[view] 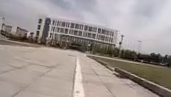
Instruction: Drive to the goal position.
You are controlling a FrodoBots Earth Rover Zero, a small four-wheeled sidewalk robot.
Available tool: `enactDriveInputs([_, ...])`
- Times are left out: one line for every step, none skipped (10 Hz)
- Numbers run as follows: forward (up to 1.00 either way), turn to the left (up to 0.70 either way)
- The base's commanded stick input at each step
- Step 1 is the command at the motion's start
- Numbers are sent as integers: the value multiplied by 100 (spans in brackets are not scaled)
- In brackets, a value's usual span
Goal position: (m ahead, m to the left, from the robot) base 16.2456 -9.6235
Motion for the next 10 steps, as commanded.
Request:
enactDriveInputs([70,0])
enactDriveInputs([70,0])
enactDriveInputs([70,0])
enactDriveInputs([70,0])
enactDriveInputs([70,0])
enactDriveInputs([70,0])
enactDriveInputs([70,0])
enactDriveInputs([70,0])
enactDriveInputs([70,0])
enactDriveInputs([70,0])
